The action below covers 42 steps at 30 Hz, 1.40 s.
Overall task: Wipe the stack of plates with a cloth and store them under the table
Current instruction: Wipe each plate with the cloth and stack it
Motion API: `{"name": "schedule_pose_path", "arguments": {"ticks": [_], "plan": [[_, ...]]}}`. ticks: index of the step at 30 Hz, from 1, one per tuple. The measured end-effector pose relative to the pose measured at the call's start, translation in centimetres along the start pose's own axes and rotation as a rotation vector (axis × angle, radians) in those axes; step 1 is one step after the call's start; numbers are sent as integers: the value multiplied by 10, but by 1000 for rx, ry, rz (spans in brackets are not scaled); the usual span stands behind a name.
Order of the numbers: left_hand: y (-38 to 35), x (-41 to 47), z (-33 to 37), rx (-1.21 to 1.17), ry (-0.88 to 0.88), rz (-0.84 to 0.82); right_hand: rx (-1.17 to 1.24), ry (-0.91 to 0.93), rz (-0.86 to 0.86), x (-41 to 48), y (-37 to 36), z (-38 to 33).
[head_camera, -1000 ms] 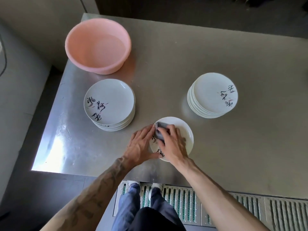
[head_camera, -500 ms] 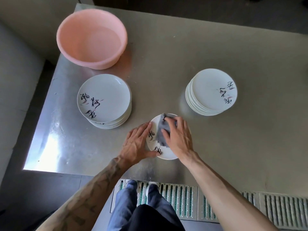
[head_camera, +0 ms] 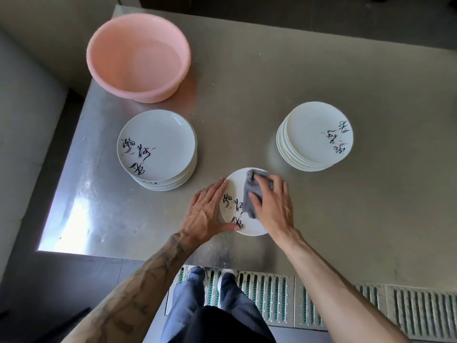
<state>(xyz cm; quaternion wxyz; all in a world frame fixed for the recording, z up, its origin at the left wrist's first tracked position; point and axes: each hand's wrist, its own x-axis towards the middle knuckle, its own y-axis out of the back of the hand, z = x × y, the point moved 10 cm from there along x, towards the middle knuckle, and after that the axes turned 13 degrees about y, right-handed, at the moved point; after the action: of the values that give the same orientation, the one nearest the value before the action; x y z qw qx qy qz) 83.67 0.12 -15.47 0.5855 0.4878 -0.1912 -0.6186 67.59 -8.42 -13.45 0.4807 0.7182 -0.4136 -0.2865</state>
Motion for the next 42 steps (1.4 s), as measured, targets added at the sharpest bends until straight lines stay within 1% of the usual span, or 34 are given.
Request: {"name": "schedule_pose_path", "arguments": {"ticks": [2, 5, 7, 9, 10, 12, 14, 18, 21, 25, 26, 28, 30, 31, 33, 35, 38, 42], "plan": [[1, 1, 1, -5, 7, 12, 50, 11, -20, 5, -8, -14], [6, -1, 3, -34, 6, 65, 165, 88, -131, 9, -30, -49], [5, -2, 2, -34, 1, 60, 165, 172, -174, -2, -35, -59], [3, -1, 0, -15, 10, 34, 115, 249, -179, -9, -27, -53], [1, 0, -1, -9, 17, 19, 81, 240, -165, -9, -20, -42], [0, 1, -2, -2, 31, 6, 28, 161, -100, -8, -5, -16], [0, 0, -2, 4, 31, 1, 17, 119, -83, -20, 1, -5], [2, -1, -1, 6, 26, 10, 97, 173, -147, -55, -13, -27], [3, -1, 0, -4, 25, 20, 149, 184, -158, -30, -24, -40], [7, -1, 1, -48, 42, 39, 215, 79, -148, 7, -31, -44], [6, -1, 0, -55, 46, 37, 234, 96, -160, 6, -34, -49], [6, -2, 1, -44, 34, 41, 237, 193, -194, -3, -33, -59], [4, -2, 1, -16, 15, 40, 188, 267, -192, -11, -25, -52], [3, -2, 0, -7, 15, 35, 150, 255, -173, -13, -18, -41], [1, -1, -3, -1, 27, 22, 98, 164, -139, -17, -6, -11], [0, -1, -2, 9, 14, 16, 84, 145, -171, -29, -3, 1], [-2, -1, -2, 10, 11, 13, 149, 207, -247, -43, -14, -18], [2, -1, -1, -44, 20, 44, 205, 246, -220, -16, -28, -51]]}}
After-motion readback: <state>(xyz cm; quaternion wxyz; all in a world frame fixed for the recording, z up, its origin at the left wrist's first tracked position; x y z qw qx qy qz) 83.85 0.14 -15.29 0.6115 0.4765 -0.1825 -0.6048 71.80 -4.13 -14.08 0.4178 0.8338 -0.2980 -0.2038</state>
